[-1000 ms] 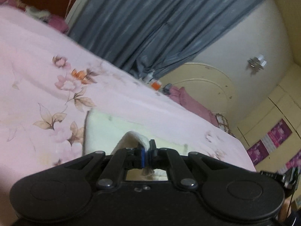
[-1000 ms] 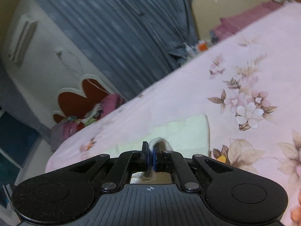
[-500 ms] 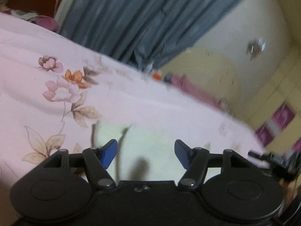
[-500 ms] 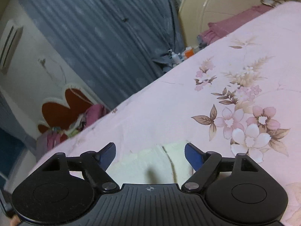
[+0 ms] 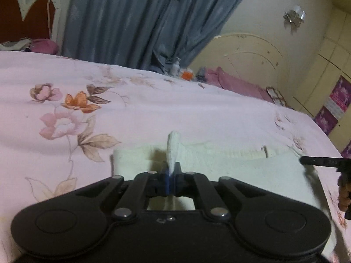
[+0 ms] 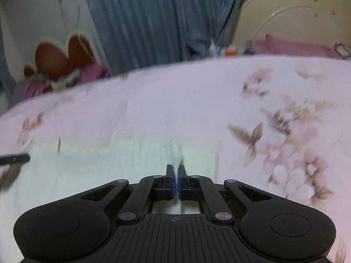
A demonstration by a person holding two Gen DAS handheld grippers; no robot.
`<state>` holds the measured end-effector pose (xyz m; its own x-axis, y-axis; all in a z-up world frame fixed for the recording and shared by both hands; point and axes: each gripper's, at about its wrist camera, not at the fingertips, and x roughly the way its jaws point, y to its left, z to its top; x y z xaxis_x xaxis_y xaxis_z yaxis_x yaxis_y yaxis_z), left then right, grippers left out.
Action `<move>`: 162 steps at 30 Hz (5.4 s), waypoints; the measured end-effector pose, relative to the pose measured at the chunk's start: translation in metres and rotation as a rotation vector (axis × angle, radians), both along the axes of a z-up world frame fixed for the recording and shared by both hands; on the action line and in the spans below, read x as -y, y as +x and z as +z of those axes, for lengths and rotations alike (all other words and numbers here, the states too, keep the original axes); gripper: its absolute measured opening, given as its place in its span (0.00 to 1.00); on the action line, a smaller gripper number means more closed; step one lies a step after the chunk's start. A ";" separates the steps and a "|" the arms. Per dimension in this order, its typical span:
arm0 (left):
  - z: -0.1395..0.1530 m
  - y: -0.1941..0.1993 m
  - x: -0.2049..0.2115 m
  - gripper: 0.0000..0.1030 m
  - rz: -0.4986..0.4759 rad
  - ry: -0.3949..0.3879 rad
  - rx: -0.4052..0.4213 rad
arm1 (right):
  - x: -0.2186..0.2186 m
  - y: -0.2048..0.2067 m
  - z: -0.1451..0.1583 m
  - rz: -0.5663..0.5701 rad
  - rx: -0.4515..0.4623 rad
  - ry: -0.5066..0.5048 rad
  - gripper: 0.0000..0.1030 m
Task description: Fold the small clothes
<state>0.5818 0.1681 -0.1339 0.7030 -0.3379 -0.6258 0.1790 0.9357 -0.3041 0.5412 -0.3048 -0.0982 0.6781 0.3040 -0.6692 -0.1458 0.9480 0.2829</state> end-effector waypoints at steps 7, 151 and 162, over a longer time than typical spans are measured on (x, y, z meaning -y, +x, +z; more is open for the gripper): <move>-0.012 0.017 -0.008 0.19 0.041 -0.059 -0.080 | -0.004 -0.002 -0.021 -0.056 -0.074 -0.069 0.02; -0.044 -0.197 0.020 0.29 0.582 -0.540 0.016 | -0.157 -0.096 -0.006 0.198 -0.025 -0.067 0.03; -0.028 -0.175 0.032 0.20 0.634 -0.339 -0.011 | -0.145 -0.089 -0.013 0.244 -0.043 0.009 0.03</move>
